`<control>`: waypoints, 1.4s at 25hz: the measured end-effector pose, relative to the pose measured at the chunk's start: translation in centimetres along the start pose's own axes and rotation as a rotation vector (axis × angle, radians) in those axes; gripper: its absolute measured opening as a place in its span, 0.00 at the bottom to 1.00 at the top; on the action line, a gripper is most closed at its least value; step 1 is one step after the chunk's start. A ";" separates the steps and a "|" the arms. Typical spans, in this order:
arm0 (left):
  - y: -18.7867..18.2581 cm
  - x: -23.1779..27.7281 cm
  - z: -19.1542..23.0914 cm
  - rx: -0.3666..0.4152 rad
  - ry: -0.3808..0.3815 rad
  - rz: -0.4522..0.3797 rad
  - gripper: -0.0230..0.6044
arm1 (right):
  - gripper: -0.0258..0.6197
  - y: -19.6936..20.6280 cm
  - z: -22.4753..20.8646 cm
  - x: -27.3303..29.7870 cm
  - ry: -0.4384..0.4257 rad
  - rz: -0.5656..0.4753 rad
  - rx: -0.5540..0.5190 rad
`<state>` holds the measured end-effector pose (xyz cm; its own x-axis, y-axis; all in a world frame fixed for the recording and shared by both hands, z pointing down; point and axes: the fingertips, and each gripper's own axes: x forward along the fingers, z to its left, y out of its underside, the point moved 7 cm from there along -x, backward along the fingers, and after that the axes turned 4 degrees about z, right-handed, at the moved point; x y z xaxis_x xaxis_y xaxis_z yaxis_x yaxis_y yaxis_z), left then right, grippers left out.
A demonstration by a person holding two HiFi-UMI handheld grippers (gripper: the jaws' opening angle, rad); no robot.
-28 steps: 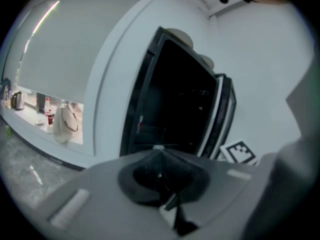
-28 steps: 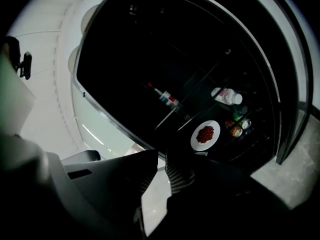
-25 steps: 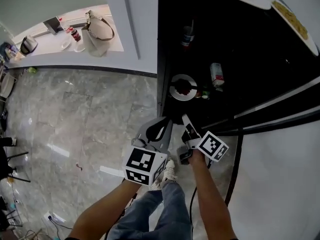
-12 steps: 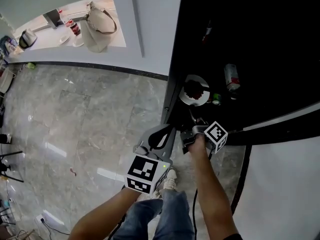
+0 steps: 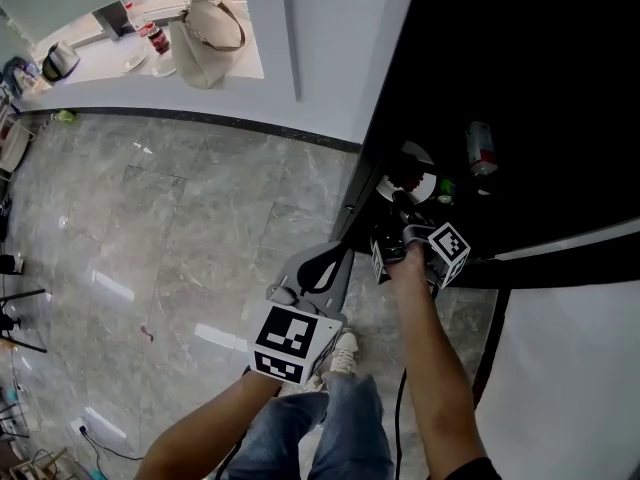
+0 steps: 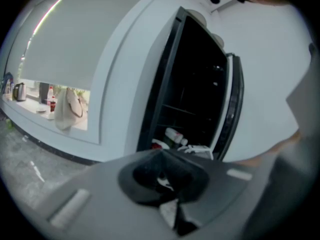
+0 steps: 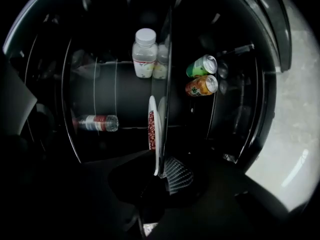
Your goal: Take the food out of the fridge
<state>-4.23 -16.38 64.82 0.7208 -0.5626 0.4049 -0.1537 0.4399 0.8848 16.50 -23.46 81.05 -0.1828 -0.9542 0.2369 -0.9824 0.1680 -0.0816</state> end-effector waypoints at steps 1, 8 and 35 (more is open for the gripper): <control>0.0 -0.1 0.1 -0.002 -0.003 0.000 0.04 | 0.11 0.1 0.0 0.0 -0.003 0.000 0.014; -0.1 -1.1 -0.2 -0.014 -0.013 0.010 0.04 | 0.06 -0.2 0.9 -1.0 -0.009 0.023 -0.008; -12.7 -10.9 -12.2 -0.027 0.019 0.006 0.04 | 0.06 9.0 19.3 -25.7 -0.051 0.057 -0.030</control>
<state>-1.85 -7.28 46.33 0.7324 -0.5471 0.4054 -0.1395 0.4621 0.8758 13.11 -2.23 55.60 -0.2371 -0.9541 0.1829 -0.9713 0.2290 -0.0643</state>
